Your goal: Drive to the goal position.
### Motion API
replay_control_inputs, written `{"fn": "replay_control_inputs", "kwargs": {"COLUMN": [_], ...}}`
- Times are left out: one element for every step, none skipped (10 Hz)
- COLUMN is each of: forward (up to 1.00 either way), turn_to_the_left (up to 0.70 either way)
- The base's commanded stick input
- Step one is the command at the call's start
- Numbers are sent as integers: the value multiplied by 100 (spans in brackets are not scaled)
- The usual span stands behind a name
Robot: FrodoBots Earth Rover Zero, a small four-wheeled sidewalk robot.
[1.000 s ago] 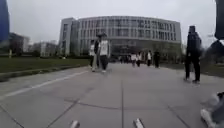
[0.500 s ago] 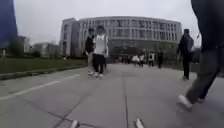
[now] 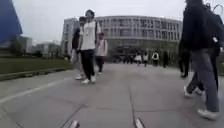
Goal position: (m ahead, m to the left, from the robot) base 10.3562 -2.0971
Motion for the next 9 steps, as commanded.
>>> {"fn": "replay_control_inputs", "kwargs": {"forward": [85, 85, 85, 85, 85, 85, 85, 85, 85], "turn_to_the_left": [-34, -9, -4, -4, -4, -4, -4, -4, -4]}}
